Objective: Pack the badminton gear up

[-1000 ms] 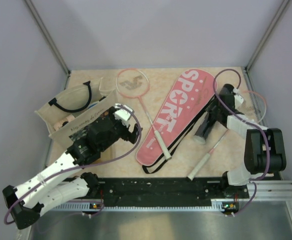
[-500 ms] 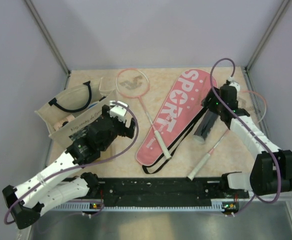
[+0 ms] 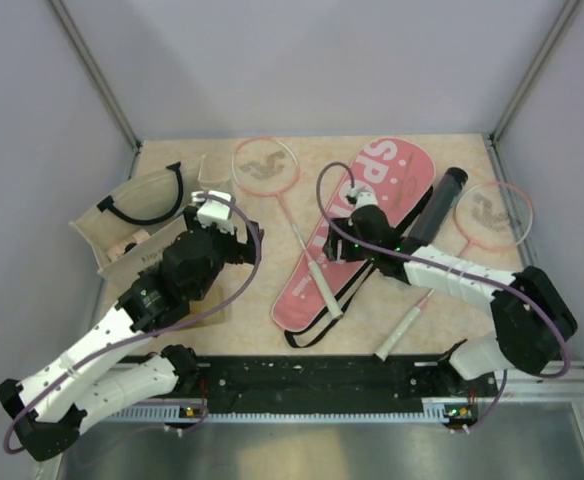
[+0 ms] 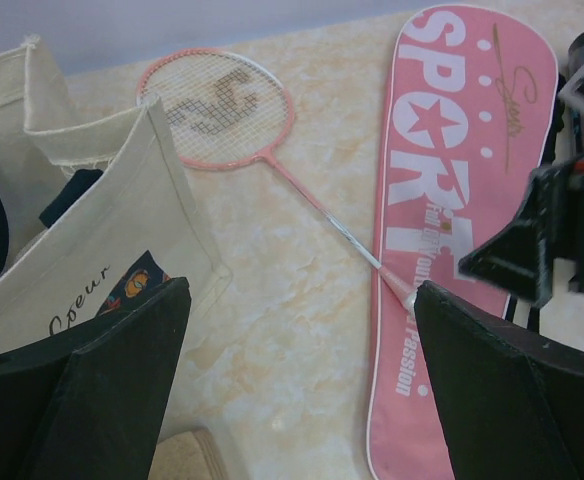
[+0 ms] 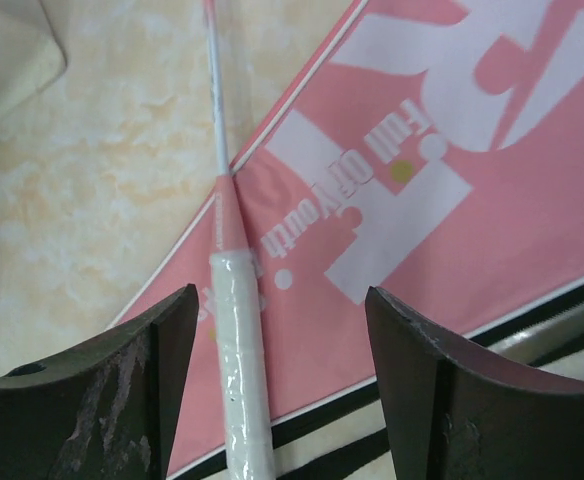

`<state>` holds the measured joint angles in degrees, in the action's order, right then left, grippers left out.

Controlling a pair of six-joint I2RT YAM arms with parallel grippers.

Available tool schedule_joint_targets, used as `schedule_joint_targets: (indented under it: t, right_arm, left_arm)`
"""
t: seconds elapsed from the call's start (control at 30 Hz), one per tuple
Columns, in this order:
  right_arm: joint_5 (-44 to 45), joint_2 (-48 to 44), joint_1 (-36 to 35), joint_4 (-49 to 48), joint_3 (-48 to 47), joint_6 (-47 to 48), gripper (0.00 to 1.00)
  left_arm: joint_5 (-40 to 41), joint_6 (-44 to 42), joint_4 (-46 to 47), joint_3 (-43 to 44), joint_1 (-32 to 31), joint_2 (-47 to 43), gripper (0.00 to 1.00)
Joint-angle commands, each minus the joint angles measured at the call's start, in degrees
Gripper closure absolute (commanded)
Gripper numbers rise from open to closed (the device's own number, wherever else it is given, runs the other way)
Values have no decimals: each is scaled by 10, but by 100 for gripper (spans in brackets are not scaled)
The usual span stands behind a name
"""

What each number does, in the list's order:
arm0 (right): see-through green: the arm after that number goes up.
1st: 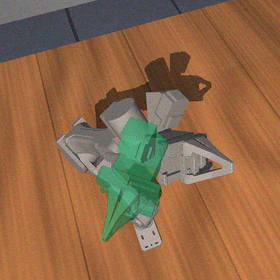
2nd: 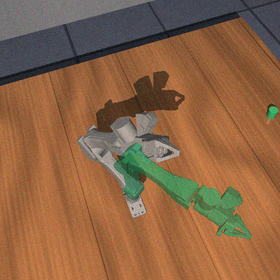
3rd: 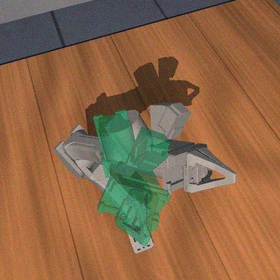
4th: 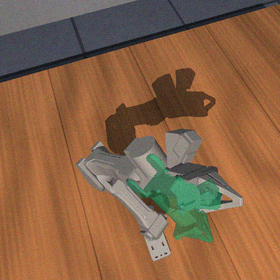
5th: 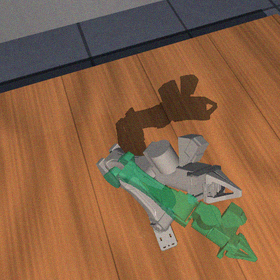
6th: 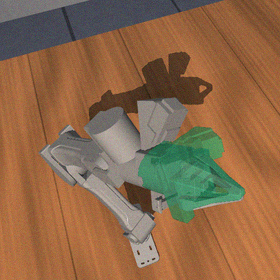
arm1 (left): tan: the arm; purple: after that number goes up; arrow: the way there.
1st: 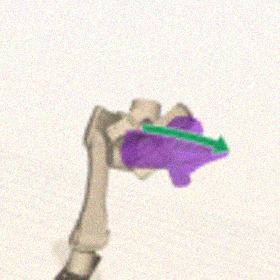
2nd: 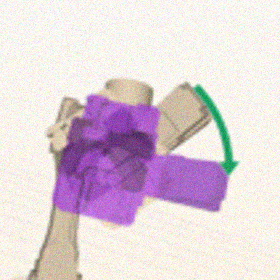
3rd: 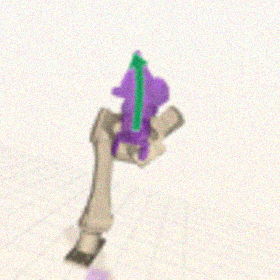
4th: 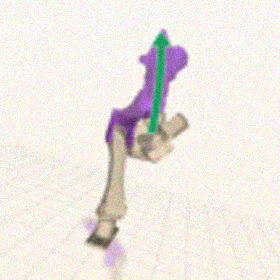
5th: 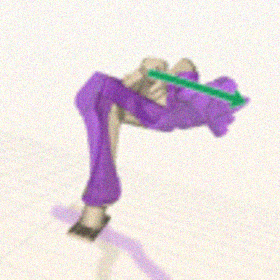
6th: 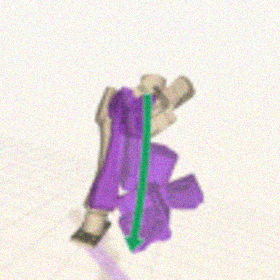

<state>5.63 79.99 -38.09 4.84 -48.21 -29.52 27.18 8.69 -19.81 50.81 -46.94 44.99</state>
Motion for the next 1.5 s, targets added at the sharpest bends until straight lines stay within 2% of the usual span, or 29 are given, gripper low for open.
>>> schedule_joint_targets:
  t: [0.0,0.17,0.4,0.47,0.57,0.67,0.93,1.07,1.3,1.47]
  right_arm:
    - [26,55,-51,-66,-3,36,33]
    - [49,111,-94,-77,-14,70,34]
    - [74,167,-122,-77,-18,69,39]
    - [75,176,-125,-78,-16,59,45]
    - [78,170,-125,-80,-10,37,60]
    - [90,140,-125,-86,2,23,72]
    - [101,6,-125,-92,50,-6,91]
    - [98,-46,-125,-69,71,-11,91]
    - [83,-122,-125,-56,122,-52,92]
    - [97,-182,-125,-56,162,-75,92]
  left_arm:
    - [17,36,21,28,-1,-18,2]
    - [-1,58,11,22,-1,-10,5]
    - [23,104,-6,21,-2,4,7]
    - [10,120,-3,16,-1,5,9]
    - [8,142,2,5,-1,11,11]
    - [1,160,3,-1,-1,19,12]
    - [-20,216,13,-4,-1,64,16]
    - [-19,232,21,7,-1,102,16]
    - [-62,234,135,-21,-1,176,18]
    - [-49,272,157,12,-1,261,21]
